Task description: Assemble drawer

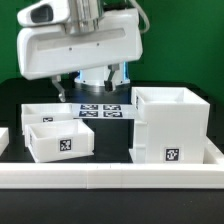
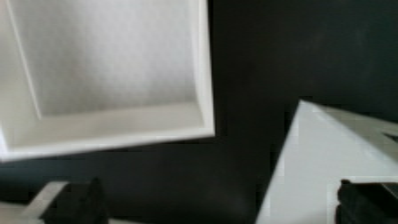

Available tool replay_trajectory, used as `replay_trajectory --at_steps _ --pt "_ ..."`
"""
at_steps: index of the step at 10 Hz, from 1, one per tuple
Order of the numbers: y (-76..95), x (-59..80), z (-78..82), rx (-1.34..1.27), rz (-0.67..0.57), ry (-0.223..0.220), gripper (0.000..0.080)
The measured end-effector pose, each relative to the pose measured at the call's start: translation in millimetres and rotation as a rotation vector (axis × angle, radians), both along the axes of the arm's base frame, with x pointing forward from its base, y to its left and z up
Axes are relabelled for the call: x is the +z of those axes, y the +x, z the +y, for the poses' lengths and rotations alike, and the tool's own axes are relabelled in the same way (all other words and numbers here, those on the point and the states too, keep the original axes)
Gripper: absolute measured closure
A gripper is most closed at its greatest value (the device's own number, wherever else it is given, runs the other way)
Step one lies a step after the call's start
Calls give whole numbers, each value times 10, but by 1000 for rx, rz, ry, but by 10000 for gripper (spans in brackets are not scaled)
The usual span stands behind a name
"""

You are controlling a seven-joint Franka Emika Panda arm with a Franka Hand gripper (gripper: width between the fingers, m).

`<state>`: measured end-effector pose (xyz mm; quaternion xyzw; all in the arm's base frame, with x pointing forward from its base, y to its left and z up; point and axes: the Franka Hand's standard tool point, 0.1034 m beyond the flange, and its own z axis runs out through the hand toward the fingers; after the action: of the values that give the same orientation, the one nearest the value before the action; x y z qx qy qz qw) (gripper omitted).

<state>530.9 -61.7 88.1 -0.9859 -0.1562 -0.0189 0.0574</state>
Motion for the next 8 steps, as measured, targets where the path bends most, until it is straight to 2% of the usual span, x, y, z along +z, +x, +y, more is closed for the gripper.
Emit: replay_trajectory --at_steps 1,4,5,8 --pt "-55 -80 -17 -1 -14 -13 151" --pt "-173 -433 -48 50 -52 -63 151" --pt "-183 -494 -54 66 -46 -65 151" --pt "-189 -495 -54 62 -44 -64 151"
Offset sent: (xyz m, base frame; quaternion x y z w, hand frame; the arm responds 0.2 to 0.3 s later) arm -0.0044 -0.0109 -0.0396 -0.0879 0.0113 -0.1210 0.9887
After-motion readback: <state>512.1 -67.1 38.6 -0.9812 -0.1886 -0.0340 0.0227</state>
